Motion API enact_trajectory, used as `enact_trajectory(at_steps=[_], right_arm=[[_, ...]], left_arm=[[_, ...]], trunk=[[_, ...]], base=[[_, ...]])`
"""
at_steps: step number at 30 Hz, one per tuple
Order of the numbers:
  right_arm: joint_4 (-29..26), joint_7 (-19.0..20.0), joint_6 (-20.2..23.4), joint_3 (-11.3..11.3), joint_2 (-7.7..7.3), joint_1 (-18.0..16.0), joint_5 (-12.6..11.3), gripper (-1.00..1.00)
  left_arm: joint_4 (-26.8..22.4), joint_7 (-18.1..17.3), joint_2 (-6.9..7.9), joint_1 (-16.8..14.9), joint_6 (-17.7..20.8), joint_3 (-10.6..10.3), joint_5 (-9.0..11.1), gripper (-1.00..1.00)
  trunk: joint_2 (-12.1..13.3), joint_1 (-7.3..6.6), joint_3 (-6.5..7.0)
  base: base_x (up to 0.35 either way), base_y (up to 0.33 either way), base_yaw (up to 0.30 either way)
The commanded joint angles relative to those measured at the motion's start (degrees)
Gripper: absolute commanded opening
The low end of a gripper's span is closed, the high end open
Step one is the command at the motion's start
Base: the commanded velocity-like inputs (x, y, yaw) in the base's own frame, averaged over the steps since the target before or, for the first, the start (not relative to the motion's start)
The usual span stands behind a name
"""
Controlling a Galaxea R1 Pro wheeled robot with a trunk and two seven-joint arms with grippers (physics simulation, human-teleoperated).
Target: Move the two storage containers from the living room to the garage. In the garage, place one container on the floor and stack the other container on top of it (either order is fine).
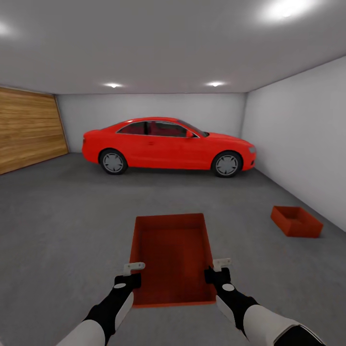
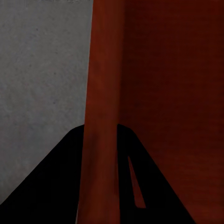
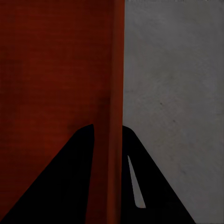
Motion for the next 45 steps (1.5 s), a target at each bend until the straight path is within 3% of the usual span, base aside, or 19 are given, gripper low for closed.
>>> enact_trajectory(at_steps=[1,45], right_arm=[[-0.01,0.12,0.07,-2.42,0.02,-0.05,-2.55,-1.0],[-0.04,0.12,0.07,-2.42,0.02,-0.05,-2.55,-1.0]], left_arm=[[-0.31,3.56,1.31,-0.01,-0.57,1.61,-0.82,-1.0],[-0.35,3.56,1.31,-0.03,-0.57,1.61,-0.82,-1.0]], trunk=[[-0.05,0.04,-0.08],[-0.05,0.04,-0.08]], base=[[0.321,0.0,0.0],[0.321,0.0,0.0]])
